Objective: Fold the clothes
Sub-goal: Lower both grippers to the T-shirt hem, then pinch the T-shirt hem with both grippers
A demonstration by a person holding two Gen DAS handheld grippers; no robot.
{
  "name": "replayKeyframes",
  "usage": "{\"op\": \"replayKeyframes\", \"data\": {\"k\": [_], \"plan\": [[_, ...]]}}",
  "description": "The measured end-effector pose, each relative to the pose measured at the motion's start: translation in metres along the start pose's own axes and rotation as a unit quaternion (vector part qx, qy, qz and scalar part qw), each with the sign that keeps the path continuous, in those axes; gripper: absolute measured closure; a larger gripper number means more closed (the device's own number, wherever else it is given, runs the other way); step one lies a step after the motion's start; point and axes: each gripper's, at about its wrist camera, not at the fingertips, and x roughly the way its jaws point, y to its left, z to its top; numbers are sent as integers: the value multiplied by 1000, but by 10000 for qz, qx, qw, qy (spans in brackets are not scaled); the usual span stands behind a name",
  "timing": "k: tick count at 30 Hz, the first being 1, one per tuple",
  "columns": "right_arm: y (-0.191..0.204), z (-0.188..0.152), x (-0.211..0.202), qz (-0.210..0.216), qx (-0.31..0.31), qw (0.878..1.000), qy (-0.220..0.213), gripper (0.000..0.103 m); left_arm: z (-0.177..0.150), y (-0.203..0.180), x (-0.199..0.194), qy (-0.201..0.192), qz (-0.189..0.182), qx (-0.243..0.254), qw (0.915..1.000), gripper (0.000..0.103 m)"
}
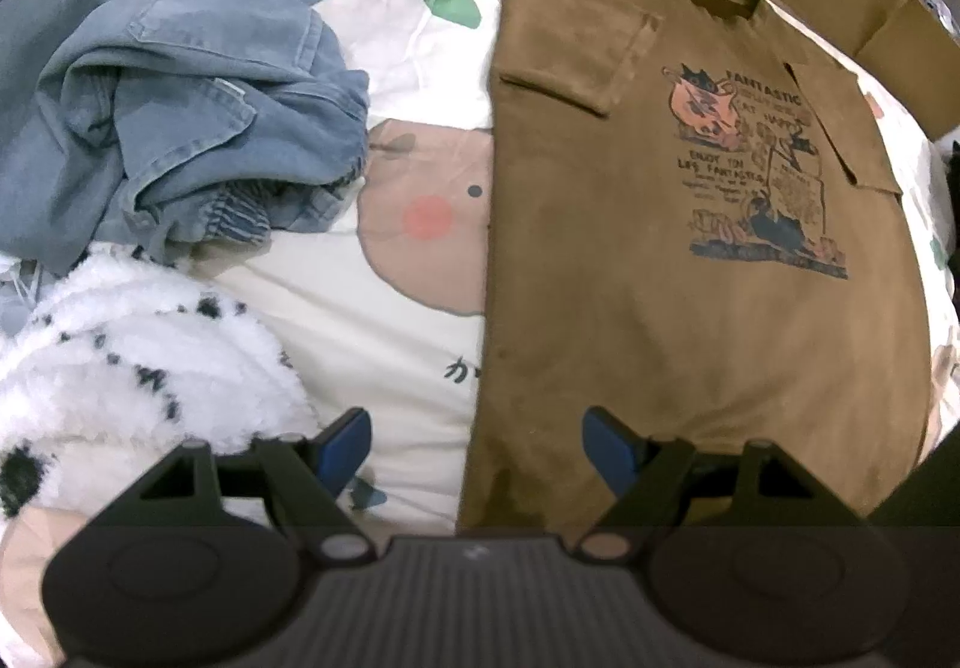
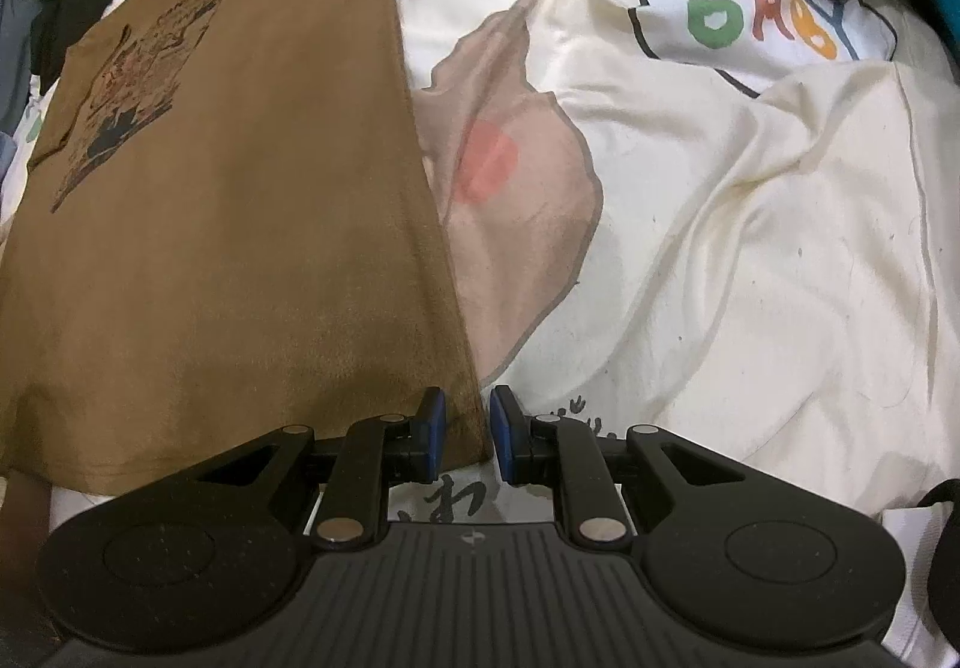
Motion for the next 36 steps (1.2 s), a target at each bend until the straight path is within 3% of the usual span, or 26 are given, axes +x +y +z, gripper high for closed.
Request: {"op": "replayKeyframes", "data": {"k": [4, 10, 14, 22, 26, 34, 36], "plan": [[2, 5, 2, -23, 73, 9996, 255, 80, -5, 3, 1, -16, -32, -50, 10000, 23], [11, 4, 5, -180, -105, 9994, 277, 81, -14, 12, 7, 32, -65, -166, 9998, 23], [13, 11, 6, -220, 2, 9988, 436, 97, -18, 16, 11, 13, -117, -126, 9999, 23], [17, 19, -11, -372, 161, 9975, 572, 99, -19, 32, 23, -184, -465, -470, 9976, 30], [20, 22, -14, -434, 134, 9970, 627, 99, -23, 40, 36, -99, -619, -702, 9956, 38], [25, 28, -21, -559, 79, 9957, 737, 99, -40, 41, 83, 612, -847, -834, 9910, 66], [27, 30, -22, -590, 65, 9953, 764, 99, -46, 39, 94, 826, -880, -836, 9892, 68]]}}
